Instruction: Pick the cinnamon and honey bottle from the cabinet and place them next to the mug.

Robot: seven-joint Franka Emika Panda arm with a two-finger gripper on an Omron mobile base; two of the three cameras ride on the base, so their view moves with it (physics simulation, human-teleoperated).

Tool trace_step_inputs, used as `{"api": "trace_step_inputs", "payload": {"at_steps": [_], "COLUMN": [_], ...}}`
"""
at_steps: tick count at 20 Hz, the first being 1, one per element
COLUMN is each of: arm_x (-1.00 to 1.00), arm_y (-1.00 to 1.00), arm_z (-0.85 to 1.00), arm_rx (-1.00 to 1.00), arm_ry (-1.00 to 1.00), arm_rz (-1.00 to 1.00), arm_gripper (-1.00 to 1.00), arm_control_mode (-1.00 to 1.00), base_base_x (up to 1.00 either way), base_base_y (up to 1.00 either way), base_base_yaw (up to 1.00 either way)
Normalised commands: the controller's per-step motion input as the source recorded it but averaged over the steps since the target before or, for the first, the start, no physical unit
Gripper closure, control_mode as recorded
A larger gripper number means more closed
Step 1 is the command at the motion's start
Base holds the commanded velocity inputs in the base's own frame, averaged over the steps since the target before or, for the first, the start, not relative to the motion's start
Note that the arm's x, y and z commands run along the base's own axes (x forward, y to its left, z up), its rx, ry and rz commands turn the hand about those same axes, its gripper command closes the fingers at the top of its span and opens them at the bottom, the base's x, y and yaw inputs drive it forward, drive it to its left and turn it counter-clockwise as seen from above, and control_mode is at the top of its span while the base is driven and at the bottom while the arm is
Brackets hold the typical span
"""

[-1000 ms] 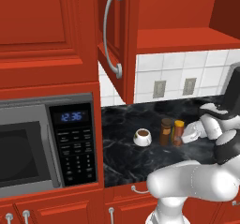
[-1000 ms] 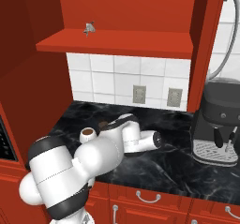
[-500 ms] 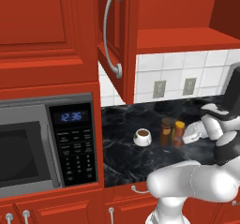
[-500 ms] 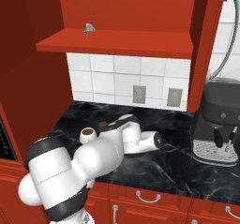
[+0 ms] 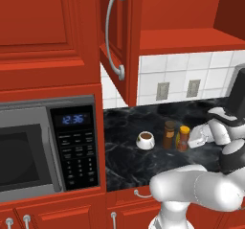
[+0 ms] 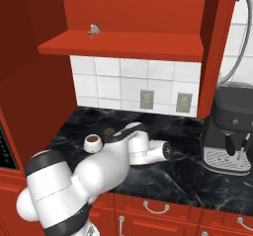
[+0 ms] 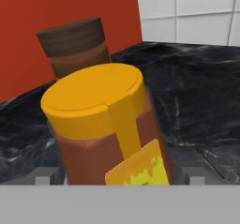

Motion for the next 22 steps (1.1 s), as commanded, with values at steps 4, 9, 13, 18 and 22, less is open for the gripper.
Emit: {"api": "trace_step_inputs", "payload": {"at_steps": [4,9,13,18,22], "arm_x": [0.00,0.00,0.00,-0.03,-0.23], "arm_y": [0.00,0.00,0.00,0.00,0.00], "arm_z": [0.14,0.30,0.53,0.58,0.67], "arm_rx": [0.00,0.00,0.00,0.00,0.00], "arm_ry": [-0.02,-0.03,-0.12,-0.13,-0.10], "arm_rz": [0.00,0.00,0.00,0.00,0.00], "arm_gripper": [-1.00,-1.00,-1.00,-1.00,-1.00], "arm_control_mode": [-1.00,-1.00,-1.00,-1.00,-1.00], "base_base_x": [0.00,0.00,0.00,0.00,0.00], "base_base_y": [0.00,0.00,0.00,0.00,0.00], "base_base_yaw": [0.00,0.00,0.00,0.00,0.00]}}
